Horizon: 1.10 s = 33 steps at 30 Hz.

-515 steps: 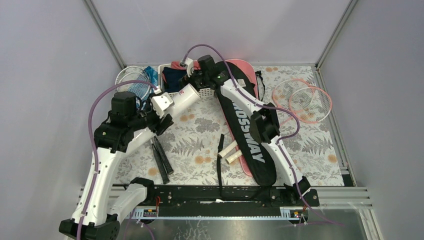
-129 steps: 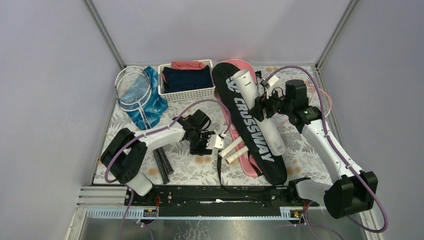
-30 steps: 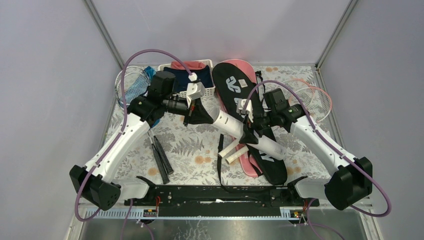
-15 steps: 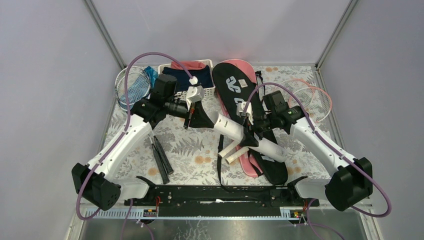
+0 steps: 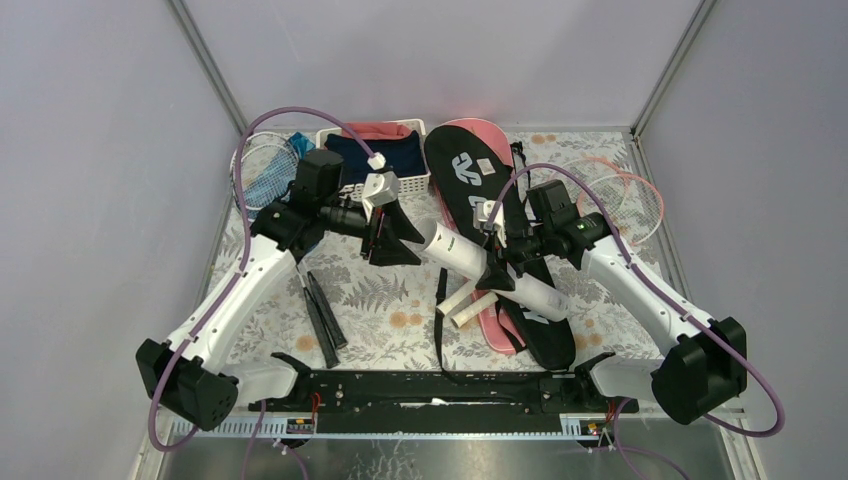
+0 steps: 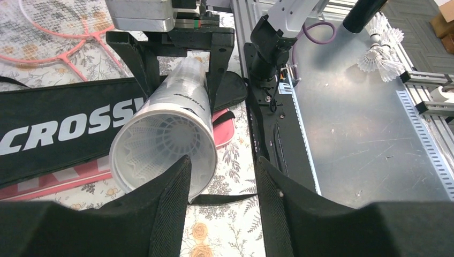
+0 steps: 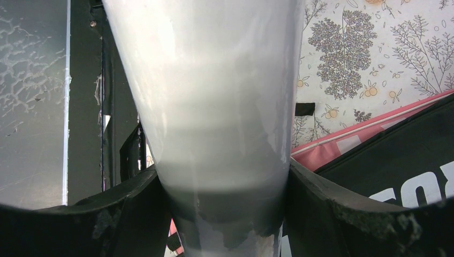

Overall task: Pack up the badminton gear
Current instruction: Close the lid on the shuttle tube.

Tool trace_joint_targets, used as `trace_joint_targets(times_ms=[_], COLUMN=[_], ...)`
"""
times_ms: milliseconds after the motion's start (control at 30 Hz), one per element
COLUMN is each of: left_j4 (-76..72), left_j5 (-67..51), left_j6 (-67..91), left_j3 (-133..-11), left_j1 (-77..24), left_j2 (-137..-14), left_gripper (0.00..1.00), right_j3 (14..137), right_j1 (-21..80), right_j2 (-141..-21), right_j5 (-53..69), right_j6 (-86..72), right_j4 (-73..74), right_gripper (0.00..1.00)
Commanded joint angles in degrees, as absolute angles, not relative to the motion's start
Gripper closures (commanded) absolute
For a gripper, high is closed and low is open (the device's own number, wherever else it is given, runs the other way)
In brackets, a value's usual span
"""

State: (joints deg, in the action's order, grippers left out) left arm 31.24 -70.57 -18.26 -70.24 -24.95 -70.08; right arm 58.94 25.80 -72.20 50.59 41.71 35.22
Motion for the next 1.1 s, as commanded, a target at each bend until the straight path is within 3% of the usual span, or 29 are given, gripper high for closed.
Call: trace_joint_targets(times_ms=[0, 333, 1067], left_j4=[29.24, 29.05, 28.91], left_j5=[-67.97, -62.04, -66.52], left_j6=[-19.75, -23.91, -25.14], left_j3=[-69.84, -69.12, -64.51], left_j1=[-24.44, -25.49, -29.7], left_j2=[-69.14, -69.84, -69.81], left_gripper=[0.44, 0.35, 0.42], right_j3=[59.33, 59.84, 60.6], right_j1=[26.19, 26.19, 26.19], right_j2=[-70.53, -69.88, -69.68], right_j5=[53.09, 53.5, 52.71], right_j6=[41.4, 40.8, 33.18], right_j4=[33.08, 33.18, 26.86], right_gripper=[0.6, 0.61, 0.65])
